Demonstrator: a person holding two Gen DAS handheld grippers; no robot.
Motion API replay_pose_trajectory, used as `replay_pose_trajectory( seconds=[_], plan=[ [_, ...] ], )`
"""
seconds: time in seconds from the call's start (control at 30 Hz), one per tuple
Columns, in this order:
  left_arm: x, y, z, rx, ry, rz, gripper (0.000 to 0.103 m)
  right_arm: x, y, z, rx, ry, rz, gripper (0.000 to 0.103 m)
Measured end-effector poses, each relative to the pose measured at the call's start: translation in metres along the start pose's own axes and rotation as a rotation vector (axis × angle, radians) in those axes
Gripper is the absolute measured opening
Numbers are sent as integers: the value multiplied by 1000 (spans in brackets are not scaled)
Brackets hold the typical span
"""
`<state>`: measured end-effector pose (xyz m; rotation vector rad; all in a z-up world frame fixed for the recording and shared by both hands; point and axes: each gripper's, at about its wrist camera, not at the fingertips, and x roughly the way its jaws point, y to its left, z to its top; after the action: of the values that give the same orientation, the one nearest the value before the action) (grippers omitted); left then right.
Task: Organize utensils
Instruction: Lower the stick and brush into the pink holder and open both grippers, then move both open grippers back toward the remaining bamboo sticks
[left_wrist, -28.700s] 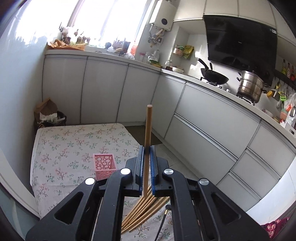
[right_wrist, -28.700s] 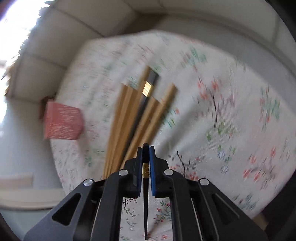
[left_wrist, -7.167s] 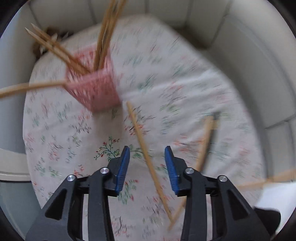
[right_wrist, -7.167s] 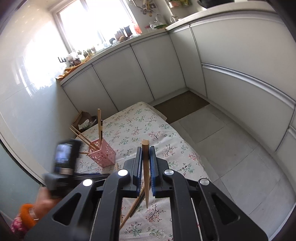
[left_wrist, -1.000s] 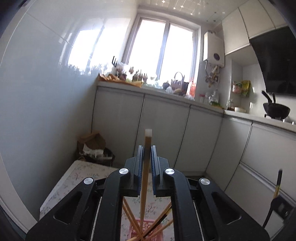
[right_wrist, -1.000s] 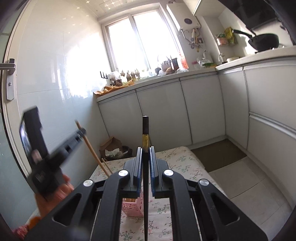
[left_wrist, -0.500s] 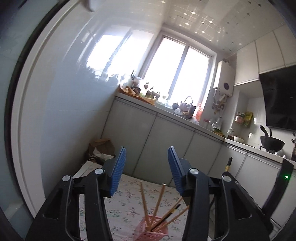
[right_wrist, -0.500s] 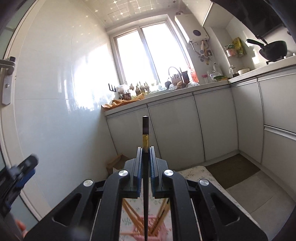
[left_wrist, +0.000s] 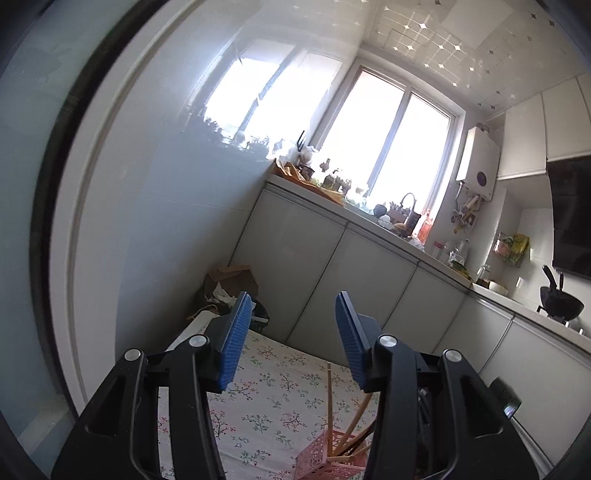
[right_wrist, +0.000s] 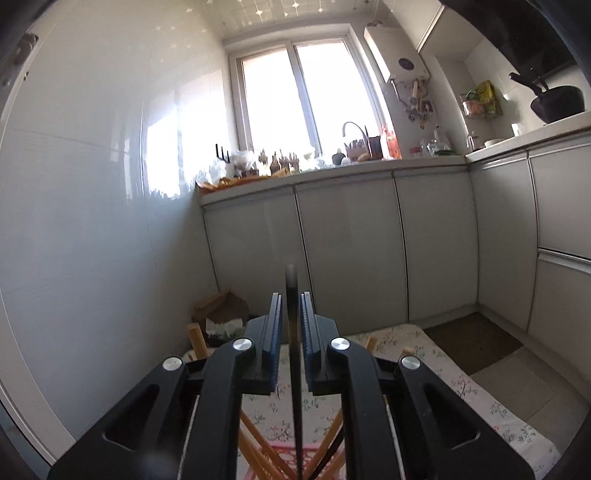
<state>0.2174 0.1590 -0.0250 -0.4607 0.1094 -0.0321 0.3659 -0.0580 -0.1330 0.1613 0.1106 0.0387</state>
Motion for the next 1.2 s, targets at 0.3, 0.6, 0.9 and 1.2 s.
replay_pose_trajectory(
  seconds=[0.3, 0.6, 0.9, 1.2],
  plan=[
    [-8, -9, 3, -19, 46, -48, 53, -56, -1, 40, -48, -32, -69, 52],
    [-21, -49, -13, 52, 105, -81, 95, -122, -28, 53, -81, 44, -247, 97],
    [-30, -97, -45, 140, 231, -169, 96, -177, -80, 36, -43, 174, -349, 97],
    [-6, -150, -118, 302, 561, -248, 96, -248, -158, -10, 59, 337, -472, 97]
  ],
)
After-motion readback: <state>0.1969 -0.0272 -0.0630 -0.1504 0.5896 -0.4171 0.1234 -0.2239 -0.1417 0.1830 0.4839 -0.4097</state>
